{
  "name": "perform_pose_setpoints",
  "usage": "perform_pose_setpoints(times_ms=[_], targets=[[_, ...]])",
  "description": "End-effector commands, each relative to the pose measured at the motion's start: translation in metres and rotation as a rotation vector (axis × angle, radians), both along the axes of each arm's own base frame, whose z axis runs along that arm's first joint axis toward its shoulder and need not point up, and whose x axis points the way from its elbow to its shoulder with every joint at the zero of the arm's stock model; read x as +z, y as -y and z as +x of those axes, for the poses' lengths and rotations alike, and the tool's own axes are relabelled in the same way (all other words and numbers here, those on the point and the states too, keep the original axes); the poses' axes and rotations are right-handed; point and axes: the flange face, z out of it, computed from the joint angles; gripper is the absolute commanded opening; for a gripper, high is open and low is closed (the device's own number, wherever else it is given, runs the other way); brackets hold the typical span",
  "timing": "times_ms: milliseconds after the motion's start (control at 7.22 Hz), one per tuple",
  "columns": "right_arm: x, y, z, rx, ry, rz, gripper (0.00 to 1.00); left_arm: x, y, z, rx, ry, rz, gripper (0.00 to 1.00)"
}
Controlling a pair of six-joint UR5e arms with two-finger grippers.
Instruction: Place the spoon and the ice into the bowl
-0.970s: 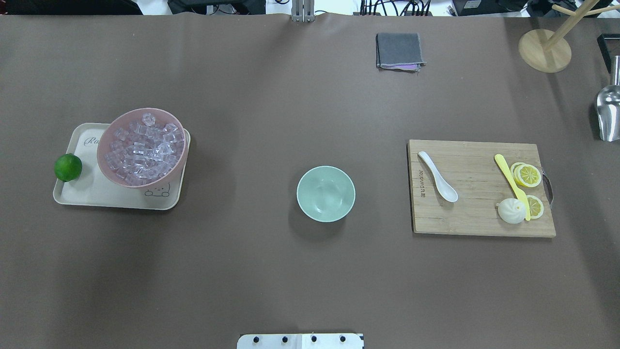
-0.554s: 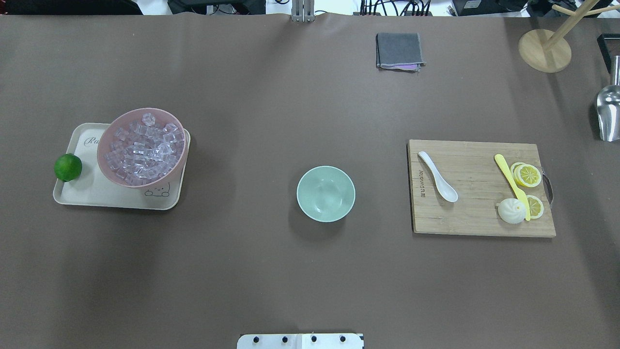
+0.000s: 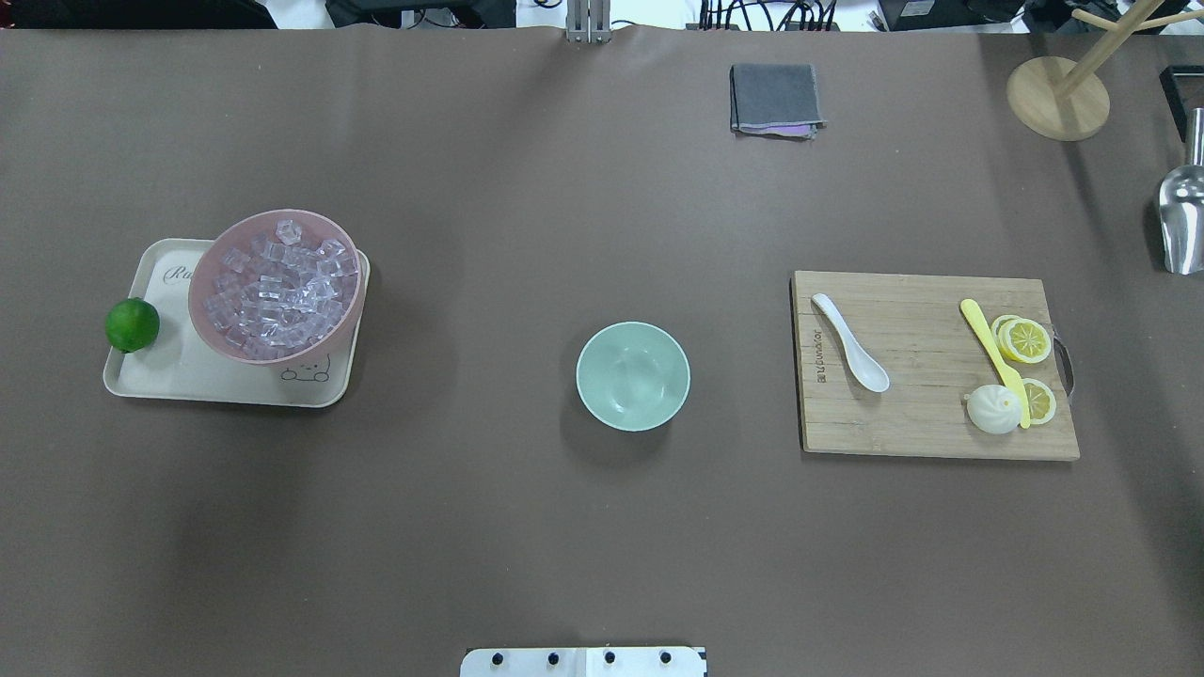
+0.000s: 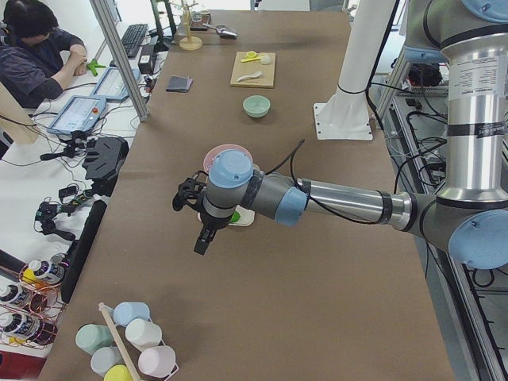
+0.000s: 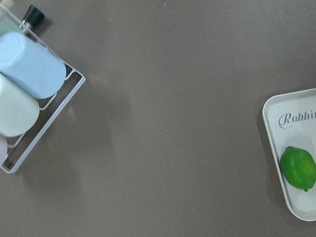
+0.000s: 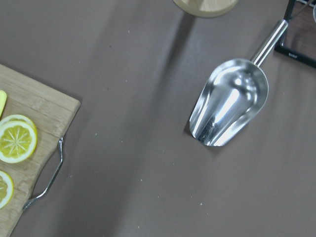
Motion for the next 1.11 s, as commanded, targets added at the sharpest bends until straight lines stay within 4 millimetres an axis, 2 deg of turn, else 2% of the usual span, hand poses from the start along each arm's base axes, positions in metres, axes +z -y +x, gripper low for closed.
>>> perform_pose_setpoints(times_ms=[0,277,416,554,693,831,970], targets=[[-0.031,0.025,-0.001,0.006,-0.004,0.099,1.00,-0.008,0.007,-0.001,-0.010,0.003,0.088,0.99],[-0.039,0.026,-0.002,0.003,0.003,0.115,1.00,-0.019,0.010,0.000,-0.029,-0.005,0.150,0.99],[-0.040,0.027,-0.006,-0.003,0.008,0.113,1.00,-0.041,0.024,0.013,-0.017,-0.023,0.201,0.99],[-0.055,0.038,-0.018,0.018,0.036,0.099,1.00,-0.048,0.027,0.047,0.039,-0.040,0.223,0.99],[-0.076,0.044,-0.045,0.030,0.076,0.071,1.00,-0.058,0.028,0.077,0.012,-0.107,0.196,0.99],[-0.105,0.045,-0.073,0.050,0.114,0.049,1.00,-0.069,0.026,0.116,0.009,-0.176,0.182,0.99],[-0.125,0.044,-0.101,0.078,0.147,0.021,1.00,-0.091,0.032,0.155,0.029,-0.229,0.150,0.99]])
